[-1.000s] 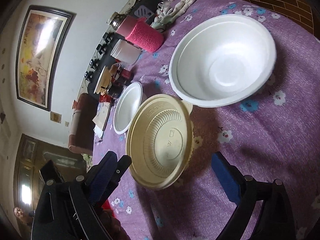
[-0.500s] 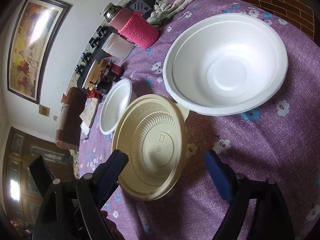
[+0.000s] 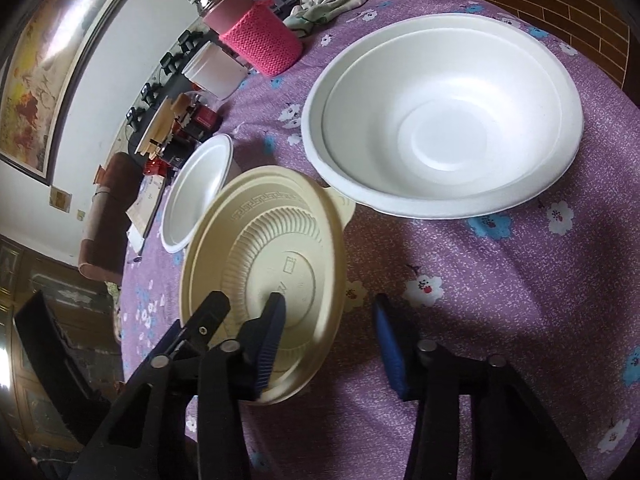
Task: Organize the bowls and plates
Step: 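Grasp the rim of the beige plastic bowl with the left gripper and lift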
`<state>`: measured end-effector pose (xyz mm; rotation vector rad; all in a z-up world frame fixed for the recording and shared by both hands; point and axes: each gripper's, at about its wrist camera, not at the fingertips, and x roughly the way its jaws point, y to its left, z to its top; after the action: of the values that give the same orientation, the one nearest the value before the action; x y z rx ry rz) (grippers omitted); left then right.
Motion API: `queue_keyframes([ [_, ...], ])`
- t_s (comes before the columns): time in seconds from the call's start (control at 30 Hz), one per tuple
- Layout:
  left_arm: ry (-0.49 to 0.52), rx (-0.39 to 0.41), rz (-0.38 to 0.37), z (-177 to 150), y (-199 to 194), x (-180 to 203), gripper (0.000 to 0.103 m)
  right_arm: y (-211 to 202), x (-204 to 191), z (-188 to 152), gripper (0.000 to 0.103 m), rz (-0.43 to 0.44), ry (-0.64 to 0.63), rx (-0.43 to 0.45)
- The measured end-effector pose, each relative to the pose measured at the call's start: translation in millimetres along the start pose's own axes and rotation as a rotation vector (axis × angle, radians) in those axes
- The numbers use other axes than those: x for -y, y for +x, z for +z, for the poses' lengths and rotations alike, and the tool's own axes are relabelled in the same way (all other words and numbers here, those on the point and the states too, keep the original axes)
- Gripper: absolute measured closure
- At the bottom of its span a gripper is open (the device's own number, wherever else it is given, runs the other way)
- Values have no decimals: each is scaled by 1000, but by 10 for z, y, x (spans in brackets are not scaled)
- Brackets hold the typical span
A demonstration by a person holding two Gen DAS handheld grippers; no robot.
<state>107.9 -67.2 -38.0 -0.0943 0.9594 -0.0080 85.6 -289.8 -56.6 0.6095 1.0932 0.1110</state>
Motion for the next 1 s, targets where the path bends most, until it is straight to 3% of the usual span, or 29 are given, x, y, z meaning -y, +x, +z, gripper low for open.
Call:
queue_keyframes([
  [0.07, 8, 1, 4, -3, 8, 5, 33, 2, 10, -6, 68, -9, -5, -1],
  [0.2, 31, -17, 18, -23, 49, 23, 58, -3, 21, -16, 71, -10, -8, -1],
  [0.4, 60, -12, 14, -54, 28, 79, 77, -23, -11, -47, 76, -6, -25, -1],
  [0.6, 84, -10, 7, -85, 10, 130, 88, -39, -38, -78, 82, -2, -39, 3],
  [0.73, 87, -8, 4, -91, -6, 137, 88, -49, -72, -101, 89, -3, -53, 6],
  [1.0, 37, -54, -98, -38, 24, 13, 90, -54, -66, -95, 89, 3, -47, 5],
])
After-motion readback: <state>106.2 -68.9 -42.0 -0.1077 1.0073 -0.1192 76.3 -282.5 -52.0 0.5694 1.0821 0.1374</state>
